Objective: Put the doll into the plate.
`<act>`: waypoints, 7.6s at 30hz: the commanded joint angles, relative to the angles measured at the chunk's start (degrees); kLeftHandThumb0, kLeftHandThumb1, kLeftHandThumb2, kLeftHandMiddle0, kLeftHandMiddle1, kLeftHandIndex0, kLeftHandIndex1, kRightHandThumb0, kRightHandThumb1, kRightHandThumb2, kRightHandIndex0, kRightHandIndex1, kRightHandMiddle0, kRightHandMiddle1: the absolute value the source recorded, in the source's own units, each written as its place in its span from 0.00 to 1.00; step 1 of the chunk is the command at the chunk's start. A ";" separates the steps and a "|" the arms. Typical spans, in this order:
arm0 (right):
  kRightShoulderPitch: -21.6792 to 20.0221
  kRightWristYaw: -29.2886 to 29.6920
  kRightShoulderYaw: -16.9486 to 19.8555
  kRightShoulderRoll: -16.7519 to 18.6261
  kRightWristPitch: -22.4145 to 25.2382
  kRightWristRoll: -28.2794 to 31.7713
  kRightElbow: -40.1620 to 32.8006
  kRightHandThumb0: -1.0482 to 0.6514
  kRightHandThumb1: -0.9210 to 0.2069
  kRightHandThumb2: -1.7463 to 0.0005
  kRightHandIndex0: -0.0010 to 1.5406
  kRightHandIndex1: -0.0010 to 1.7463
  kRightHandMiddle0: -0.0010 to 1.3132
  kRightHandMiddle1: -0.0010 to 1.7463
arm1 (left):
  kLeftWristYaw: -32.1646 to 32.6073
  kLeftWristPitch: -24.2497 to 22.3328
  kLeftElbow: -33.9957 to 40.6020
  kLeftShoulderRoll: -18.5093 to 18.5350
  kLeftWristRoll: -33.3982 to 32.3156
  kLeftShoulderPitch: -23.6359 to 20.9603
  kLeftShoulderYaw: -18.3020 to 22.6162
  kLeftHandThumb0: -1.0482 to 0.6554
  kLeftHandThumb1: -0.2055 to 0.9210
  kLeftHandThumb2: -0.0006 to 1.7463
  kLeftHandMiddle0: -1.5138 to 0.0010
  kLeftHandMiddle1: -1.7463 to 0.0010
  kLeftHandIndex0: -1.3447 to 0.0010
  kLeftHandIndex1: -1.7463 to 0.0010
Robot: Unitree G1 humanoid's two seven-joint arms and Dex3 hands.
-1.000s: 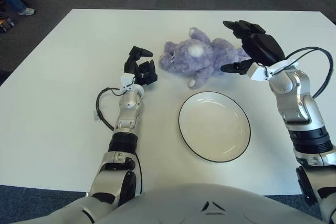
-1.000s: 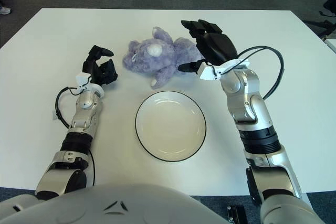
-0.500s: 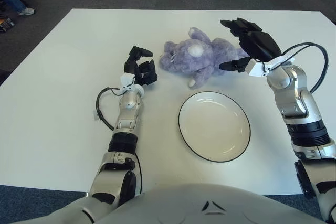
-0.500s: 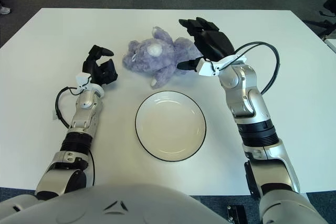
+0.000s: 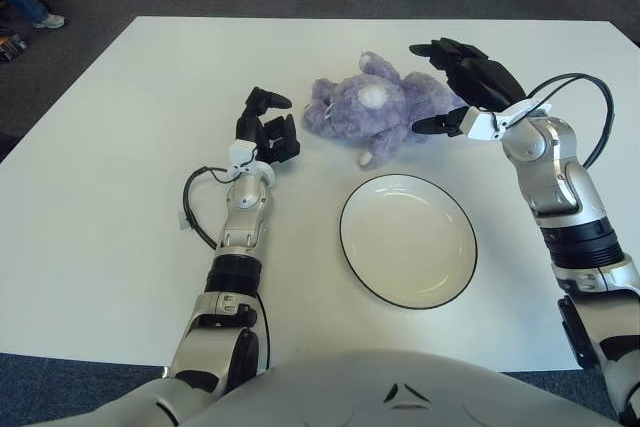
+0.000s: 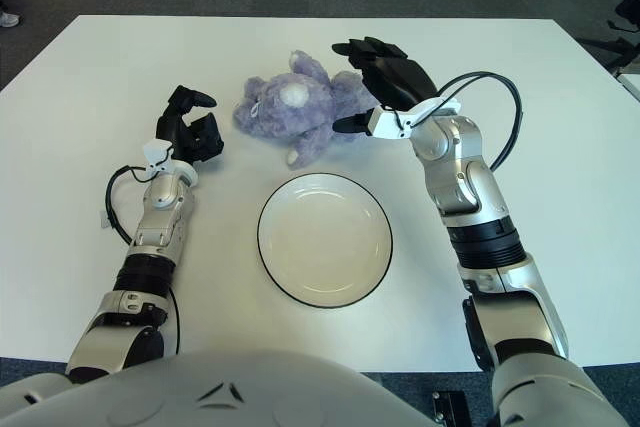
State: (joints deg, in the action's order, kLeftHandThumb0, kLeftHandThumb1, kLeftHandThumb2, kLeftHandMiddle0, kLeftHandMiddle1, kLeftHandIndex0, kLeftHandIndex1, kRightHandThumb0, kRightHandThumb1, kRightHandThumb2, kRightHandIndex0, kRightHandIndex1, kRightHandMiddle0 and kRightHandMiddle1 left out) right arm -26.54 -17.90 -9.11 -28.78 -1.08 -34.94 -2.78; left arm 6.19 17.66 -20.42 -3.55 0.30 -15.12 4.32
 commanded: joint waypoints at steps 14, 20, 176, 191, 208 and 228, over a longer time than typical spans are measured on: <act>-2.74 -2.73 -1.62 -0.07 0.43 2.21 6.04 0.07 0.25 0.73 0.01 0.00 0.00 0.22 | 0.11 -0.02 -1.63 -0.36 0.04 5.38 -0.29 0.37 0.62 0.63 0.23 0.00 0.65 0.00; -3.01 -3.48 -2.17 -0.26 0.87 2.61 7.72 0.06 0.24 0.72 0.04 0.02 0.00 0.21 | 0.03 0.06 -1.05 -0.58 -0.03 5.69 -0.34 0.37 0.62 0.63 0.23 0.00 0.65 0.00; -2.19 27.61 7.27 18.38 11.22 19.32 27.05 0.62 0.87 0.10 0.65 0.70 0.62 1.00 | -2.07 2.66 -1.72 0.13 -0.89 6.54 -1.30 0.37 0.67 0.59 0.27 0.00 0.68 0.00; 2.93 20.60 11.29 16.19 10.49 24.84 11.67 0.62 0.89 0.08 0.66 0.73 0.58 1.00 | -2.55 3.63 -3.37 0.86 -1.21 5.96 -0.69 0.37 0.66 0.59 0.27 0.00 0.67 0.00; 6.61 14.29 17.99 17.65 24.71 37.07 -8.53 0.62 0.76 0.17 0.61 0.73 0.50 1.00 | -2.44 3.70 -5.46 1.03 -1.03 4.67 -0.23 0.37 0.64 0.61 0.27 0.00 0.66 0.00; 5.63 5.91 22.58 17.80 32.79 52.29 -9.43 0.62 0.61 0.29 0.56 0.69 0.42 1.00 | -2.89 4.70 -7.75 1.97 -1.44 3.18 0.77 0.37 0.63 0.62 0.26 0.00 0.66 0.00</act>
State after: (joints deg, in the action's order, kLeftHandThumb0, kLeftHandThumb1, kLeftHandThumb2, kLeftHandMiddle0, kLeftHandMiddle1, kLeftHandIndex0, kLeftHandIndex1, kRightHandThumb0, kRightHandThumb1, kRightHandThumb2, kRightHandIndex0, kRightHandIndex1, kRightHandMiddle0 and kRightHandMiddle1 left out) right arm -20.21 -10.03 11.73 -11.04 31.12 13.54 -12.60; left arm 3.53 21.70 -24.62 -1.98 -1.03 -16.70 4.52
